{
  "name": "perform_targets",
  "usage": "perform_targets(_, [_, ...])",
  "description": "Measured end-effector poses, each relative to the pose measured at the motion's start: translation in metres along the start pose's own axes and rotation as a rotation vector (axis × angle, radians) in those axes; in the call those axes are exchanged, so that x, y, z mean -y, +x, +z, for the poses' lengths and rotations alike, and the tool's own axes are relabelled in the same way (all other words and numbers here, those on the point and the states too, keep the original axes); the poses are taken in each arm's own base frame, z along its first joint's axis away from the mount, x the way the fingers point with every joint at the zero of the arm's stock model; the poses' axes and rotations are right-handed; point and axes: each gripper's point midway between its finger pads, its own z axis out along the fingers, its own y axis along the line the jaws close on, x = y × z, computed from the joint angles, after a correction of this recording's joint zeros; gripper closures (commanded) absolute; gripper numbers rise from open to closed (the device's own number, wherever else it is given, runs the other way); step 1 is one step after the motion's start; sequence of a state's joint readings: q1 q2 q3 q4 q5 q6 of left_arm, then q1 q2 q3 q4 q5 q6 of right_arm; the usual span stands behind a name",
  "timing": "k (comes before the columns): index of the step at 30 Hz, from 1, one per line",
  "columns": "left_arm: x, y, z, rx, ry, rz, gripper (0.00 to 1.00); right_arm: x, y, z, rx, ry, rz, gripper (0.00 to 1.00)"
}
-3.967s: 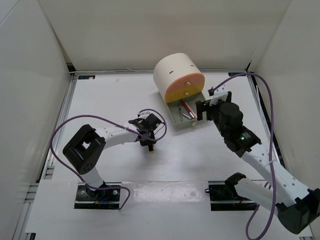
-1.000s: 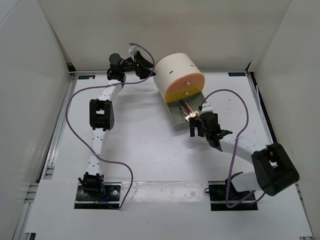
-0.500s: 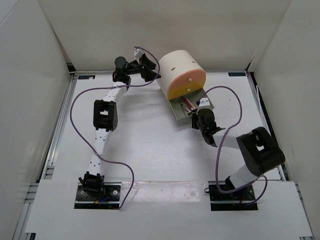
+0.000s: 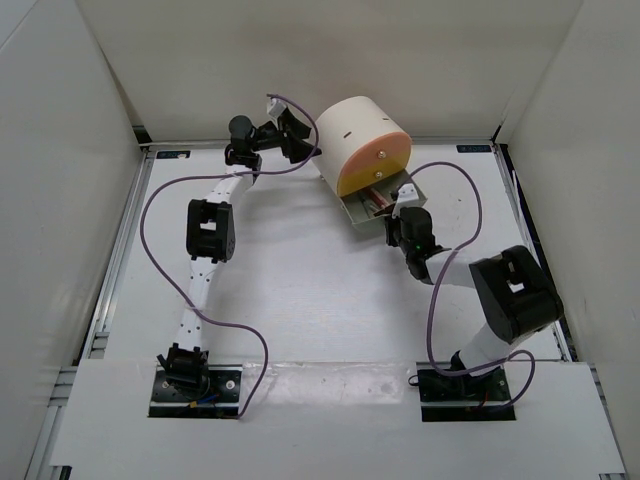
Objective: Organize the makeup
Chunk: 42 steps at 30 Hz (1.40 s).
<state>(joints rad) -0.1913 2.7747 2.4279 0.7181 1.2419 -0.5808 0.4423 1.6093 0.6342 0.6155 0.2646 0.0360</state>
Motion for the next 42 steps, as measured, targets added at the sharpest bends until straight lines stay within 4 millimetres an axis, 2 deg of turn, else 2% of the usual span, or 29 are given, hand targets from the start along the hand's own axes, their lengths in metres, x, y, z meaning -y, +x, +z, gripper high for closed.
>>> perform_targets(5, [-0.005,-0.001,-0.003,0.014,-0.023,0.001,0.02,0.006,-0.005,0.024,0.003,-0.006,-0.028,0.91])
perform_targets(10, [-0.008,-0.002,-0.003,0.027,-0.039,0.006,0.02,0.0,-0.019,0.048,0.04,-0.056,-0.066,0.95])
perform_targets(16, [-0.009,-0.002,-0.003,0.03,-0.044,0.006,0.02,-0.008,-0.026,0.064,0.087,-0.095,-0.067,0.9])
perform_targets(26, [-0.009,-0.001,-0.003,0.037,-0.046,0.02,0.02,-0.021,-0.049,0.116,0.259,-0.052,-0.023,0.84])
perform_targets(30, [-0.015,-0.001,-0.007,0.058,-0.075,0.027,0.02,-0.021,-0.054,0.128,0.303,-0.016,-0.014,0.8])
perform_targets(34, [-0.017,0.0,-0.008,0.069,-0.084,0.037,0.02,-0.021,-0.056,0.13,0.311,0.001,-0.013,0.79])
perform_targets(35, [-0.017,0.0,-0.009,0.071,-0.084,0.039,0.02,-0.021,-0.056,0.13,0.311,0.002,-0.012,0.75])
perform_targets(37, [-0.017,0.001,-0.009,0.072,-0.085,0.037,0.02,-0.022,-0.055,0.13,0.312,-0.001,-0.01,0.54])
perform_targets(38, [-0.018,0.002,-0.009,0.071,-0.087,0.032,0.02,-0.023,-0.056,0.129,0.318,-0.006,-0.006,0.38])
perform_targets(39, [-0.019,0.002,-0.009,0.072,-0.093,0.027,0.02,-0.023,-0.057,0.126,0.321,-0.009,-0.01,0.04])
perform_targets(42, [-0.025,0.005,-0.012,0.068,-0.122,-0.013,0.02,-0.03,-0.064,0.114,0.344,-0.028,-0.01,0.01])
